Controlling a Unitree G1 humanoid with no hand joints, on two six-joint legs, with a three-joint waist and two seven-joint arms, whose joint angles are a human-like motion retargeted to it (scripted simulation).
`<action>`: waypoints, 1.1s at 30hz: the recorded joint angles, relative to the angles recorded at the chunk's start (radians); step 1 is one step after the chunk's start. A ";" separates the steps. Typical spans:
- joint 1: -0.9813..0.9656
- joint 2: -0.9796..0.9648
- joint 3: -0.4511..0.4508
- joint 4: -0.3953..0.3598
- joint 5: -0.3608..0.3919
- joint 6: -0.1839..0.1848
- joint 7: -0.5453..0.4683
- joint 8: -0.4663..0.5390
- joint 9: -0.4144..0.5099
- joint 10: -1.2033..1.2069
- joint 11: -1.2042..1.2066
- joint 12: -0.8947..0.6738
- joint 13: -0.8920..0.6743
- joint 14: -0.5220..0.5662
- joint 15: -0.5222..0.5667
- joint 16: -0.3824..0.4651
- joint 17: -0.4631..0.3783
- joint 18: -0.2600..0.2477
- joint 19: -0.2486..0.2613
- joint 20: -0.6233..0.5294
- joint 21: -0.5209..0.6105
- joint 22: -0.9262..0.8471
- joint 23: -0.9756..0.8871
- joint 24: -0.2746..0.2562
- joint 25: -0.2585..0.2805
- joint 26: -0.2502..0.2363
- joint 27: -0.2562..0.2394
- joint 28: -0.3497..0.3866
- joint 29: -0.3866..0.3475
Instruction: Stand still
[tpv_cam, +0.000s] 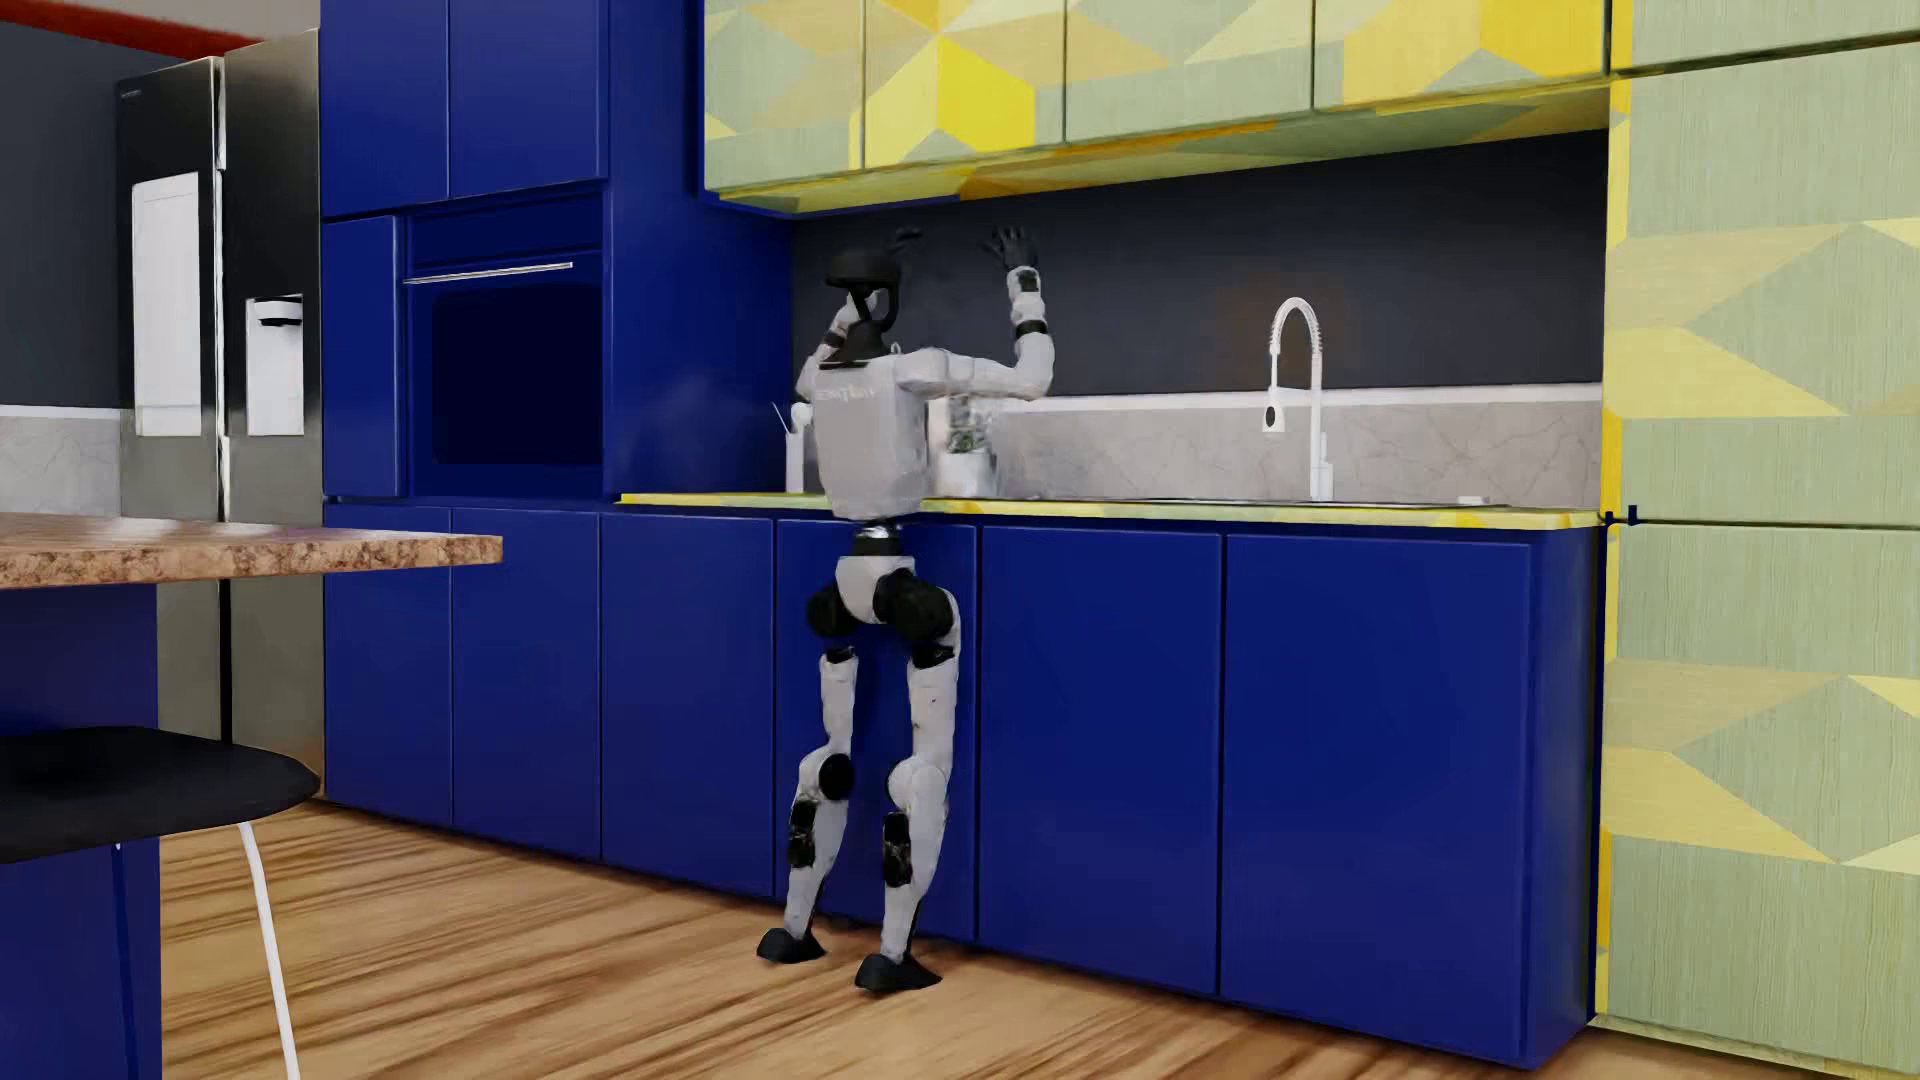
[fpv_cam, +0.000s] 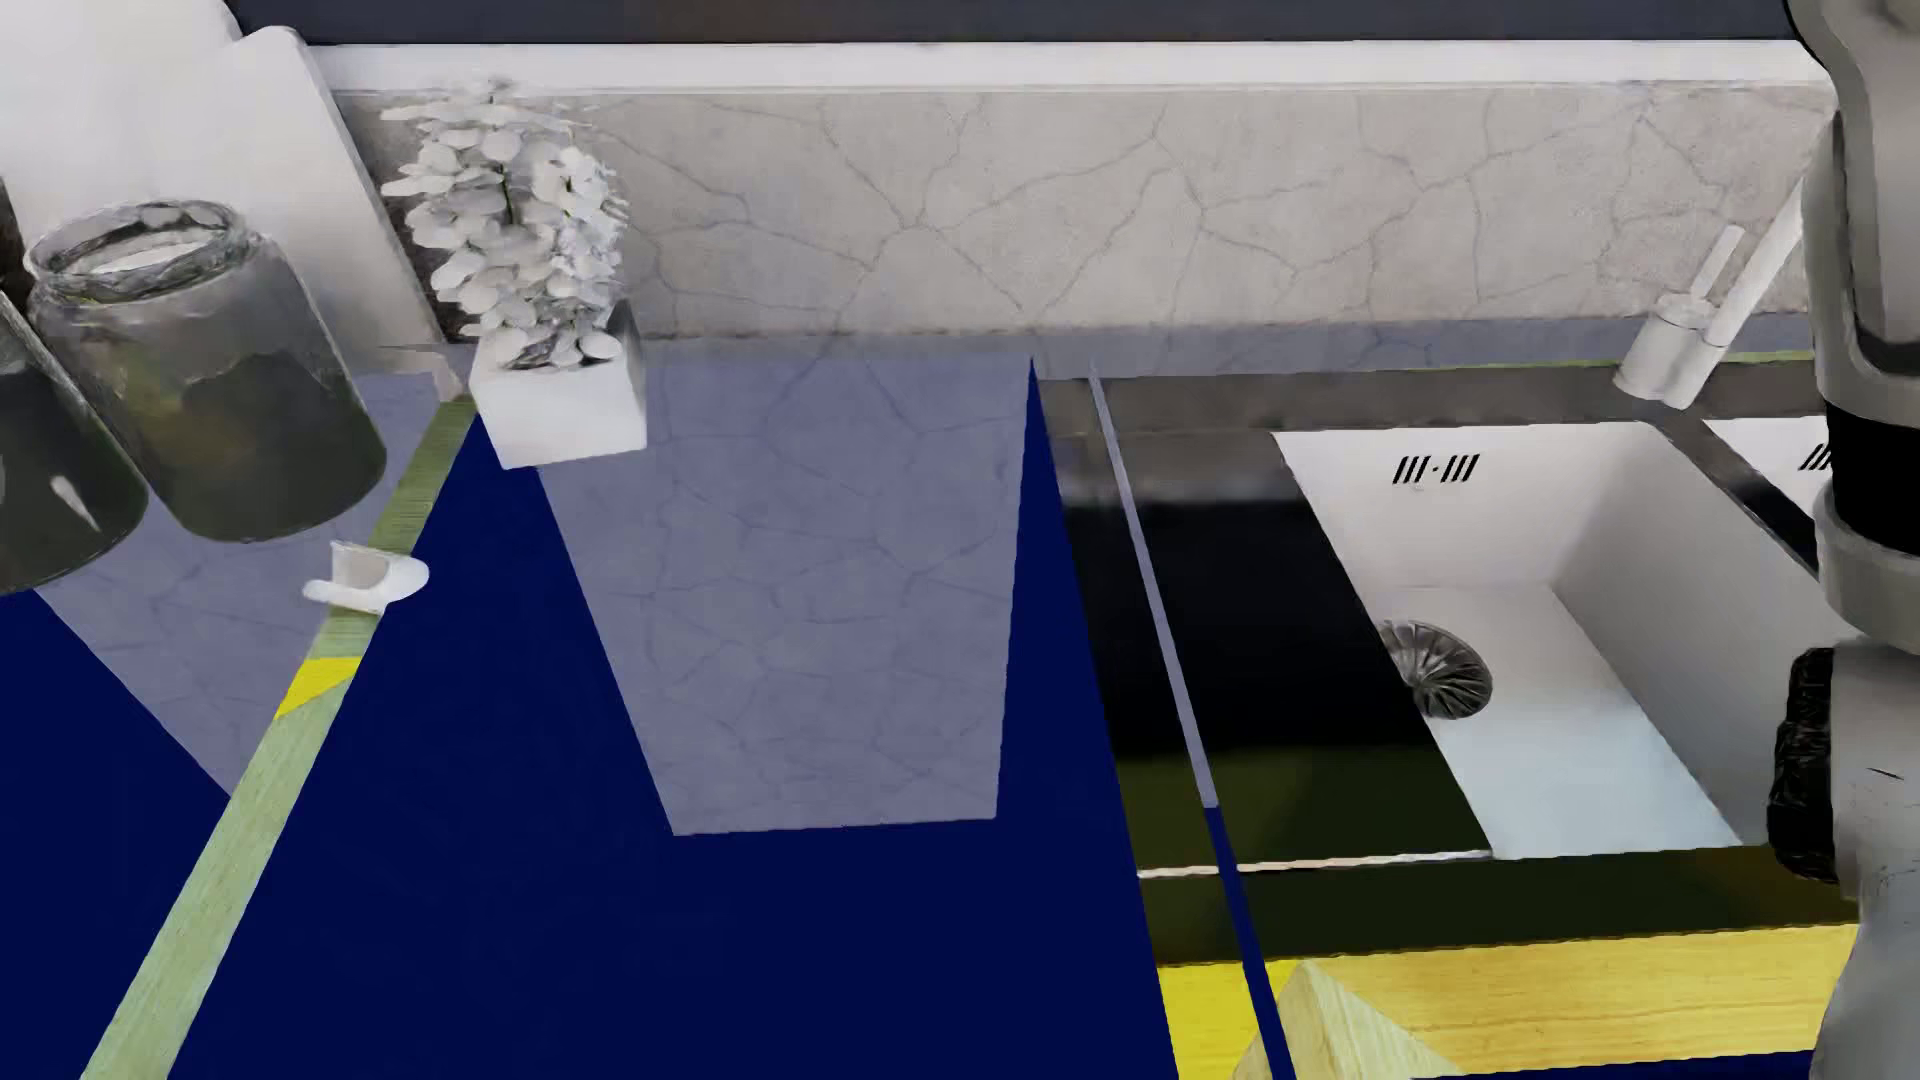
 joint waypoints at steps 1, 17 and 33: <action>0.000 0.000 -0.002 0.002 0.001 -0.001 0.000 0.000 0.001 0.000 0.001 0.058 0.056 0.002 -0.001 -0.014 0.021 0.000 0.000 0.028 -0.026 -0.024 -0.023 0.000 0.000 0.000 0.000 0.000 0.000; -0.004 0.004 0.018 0.026 0.009 -0.005 0.000 0.000 -0.004 0.000 0.014 0.769 0.761 0.052 -0.032 -0.351 0.360 0.000 0.000 0.311 -0.171 -0.203 -0.230 0.000 0.000 0.000 0.000 0.000 0.000; -0.004 0.005 0.013 0.030 0.005 -0.001 0.000 0.000 0.000 0.000 0.004 1.181 1.164 0.041 -0.015 -0.425 0.461 0.000 0.000 -0.014 0.013 -0.201 -0.070 0.000 0.000 0.000 0.000 0.000 0.000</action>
